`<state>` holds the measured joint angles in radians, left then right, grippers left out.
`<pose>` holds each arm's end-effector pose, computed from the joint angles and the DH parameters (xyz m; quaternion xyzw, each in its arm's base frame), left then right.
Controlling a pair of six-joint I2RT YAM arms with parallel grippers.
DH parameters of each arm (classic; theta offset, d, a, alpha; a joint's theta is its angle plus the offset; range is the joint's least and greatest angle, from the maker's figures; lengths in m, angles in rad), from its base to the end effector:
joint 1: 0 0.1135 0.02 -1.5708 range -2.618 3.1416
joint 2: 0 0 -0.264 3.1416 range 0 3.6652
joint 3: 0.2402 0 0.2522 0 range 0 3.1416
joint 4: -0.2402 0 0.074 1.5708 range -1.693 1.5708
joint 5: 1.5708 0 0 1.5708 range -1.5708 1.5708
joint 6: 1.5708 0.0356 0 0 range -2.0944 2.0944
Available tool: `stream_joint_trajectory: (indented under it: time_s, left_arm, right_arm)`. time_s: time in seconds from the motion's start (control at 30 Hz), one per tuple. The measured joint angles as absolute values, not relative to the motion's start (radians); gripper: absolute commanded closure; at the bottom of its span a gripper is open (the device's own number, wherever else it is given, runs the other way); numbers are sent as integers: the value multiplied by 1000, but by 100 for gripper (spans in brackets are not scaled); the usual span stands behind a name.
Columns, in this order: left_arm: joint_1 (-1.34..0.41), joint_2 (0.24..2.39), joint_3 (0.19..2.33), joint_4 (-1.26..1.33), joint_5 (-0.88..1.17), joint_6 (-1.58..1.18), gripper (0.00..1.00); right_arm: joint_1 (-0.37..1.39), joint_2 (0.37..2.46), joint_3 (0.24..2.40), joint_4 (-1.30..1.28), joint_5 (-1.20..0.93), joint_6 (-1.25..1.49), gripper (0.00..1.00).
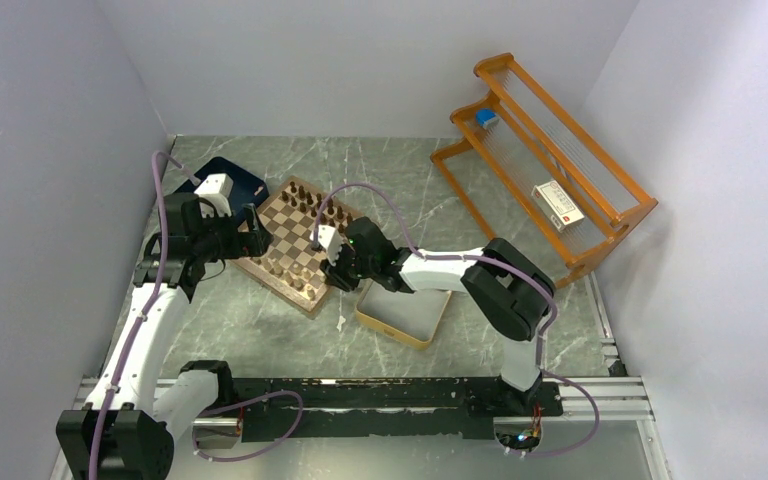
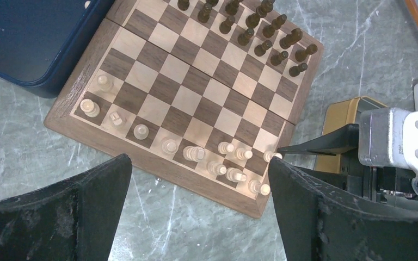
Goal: Set up the chess pieces on the board
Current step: Adjust the chess piece on the chessboard.
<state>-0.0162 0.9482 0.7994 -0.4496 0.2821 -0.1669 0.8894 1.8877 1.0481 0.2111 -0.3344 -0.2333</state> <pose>0.2064 -0.0133 0.2900 -0.0004 0.8778 -0.1661 0.4493 0.2413 0.3161 0.1588 -0.5317 0.7036 0.2846 0.3759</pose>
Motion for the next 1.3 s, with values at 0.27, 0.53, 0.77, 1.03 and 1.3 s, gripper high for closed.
stream_joint_trajectory:
  time_s: [0.27,0.53,0.77,1.03,1.3]
  left_arm:
    - [-17,948,799,-449,272,-165,0]
    - [-17,948,799,-450,265,-164,0]
    - [-17,948,799,-450,257,-164,0]
    - [-17,948,799,-450,253,-164,0]
    - [-17,948,799,-450,247,-164,0]
  right_arm:
    - [892,1895,1048,228,-371,-242,73]
    - [912,1901,1048,236,-388,-245,76]
    - [924,1914,1055,244,-394,-244,76]
    - [925,1920,1063,242,-393,-245,76]
    - [900,1910,1062,238,-416,-197,80]
